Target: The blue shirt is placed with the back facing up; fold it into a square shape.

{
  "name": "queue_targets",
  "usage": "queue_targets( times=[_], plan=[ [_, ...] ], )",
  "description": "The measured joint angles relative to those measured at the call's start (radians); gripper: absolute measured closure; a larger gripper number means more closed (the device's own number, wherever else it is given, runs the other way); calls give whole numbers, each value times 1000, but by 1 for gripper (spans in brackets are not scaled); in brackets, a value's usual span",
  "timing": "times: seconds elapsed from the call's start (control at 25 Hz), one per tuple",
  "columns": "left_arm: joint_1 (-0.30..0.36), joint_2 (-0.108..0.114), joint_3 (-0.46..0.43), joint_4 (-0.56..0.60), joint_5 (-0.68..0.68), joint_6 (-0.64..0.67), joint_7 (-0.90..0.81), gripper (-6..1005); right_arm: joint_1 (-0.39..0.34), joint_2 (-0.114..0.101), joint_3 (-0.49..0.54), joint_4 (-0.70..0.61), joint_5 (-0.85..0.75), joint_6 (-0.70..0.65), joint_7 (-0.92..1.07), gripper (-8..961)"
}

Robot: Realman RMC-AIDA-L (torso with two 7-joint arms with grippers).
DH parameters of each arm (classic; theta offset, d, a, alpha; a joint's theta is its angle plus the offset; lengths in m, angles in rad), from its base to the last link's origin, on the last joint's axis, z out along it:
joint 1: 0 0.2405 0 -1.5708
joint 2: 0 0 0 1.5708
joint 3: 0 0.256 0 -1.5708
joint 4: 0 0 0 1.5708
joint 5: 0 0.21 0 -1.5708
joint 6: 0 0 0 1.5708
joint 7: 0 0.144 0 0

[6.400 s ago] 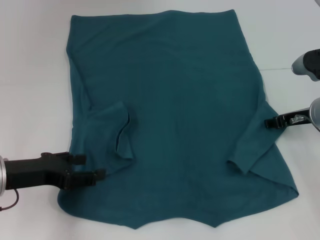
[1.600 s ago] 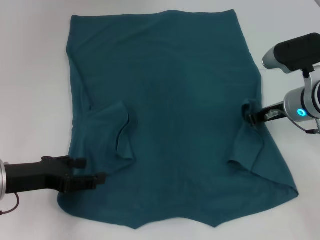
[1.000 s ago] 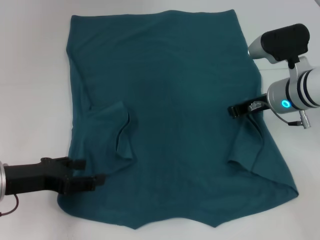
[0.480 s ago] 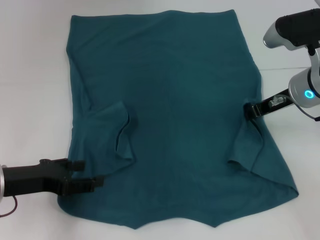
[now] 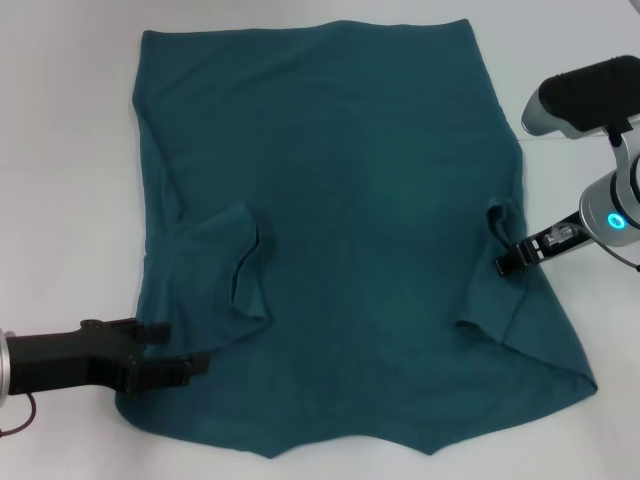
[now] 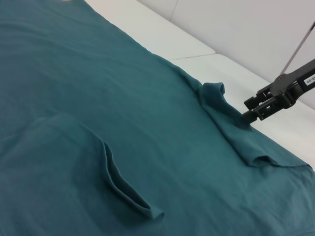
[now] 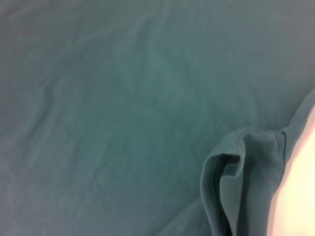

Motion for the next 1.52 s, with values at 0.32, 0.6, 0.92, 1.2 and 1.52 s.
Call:
queue_targets(
  times=[0.32,0.6,0.92,1.2,1.52],
  plan=[
    [1,1,0,-1,-1,2,0,173,-10,2,-2,59,9,81,-1,234],
    [1,1,0,-1,-2,2,-2,173,-18,0,-2,64,51,100,-24,244],
    [-3,1,0,0,-2,2,-4,171,-23,-2,6,66,62,122,-37,570],
    [-6,1,0,-2,-2,0,-4,172,-24,-3,9,85,63,134,-36,724],
    [-7,1,4,-3,-2,-4,-6,171,-23,-3,5,105,63,156,-36,724]
  ],
)
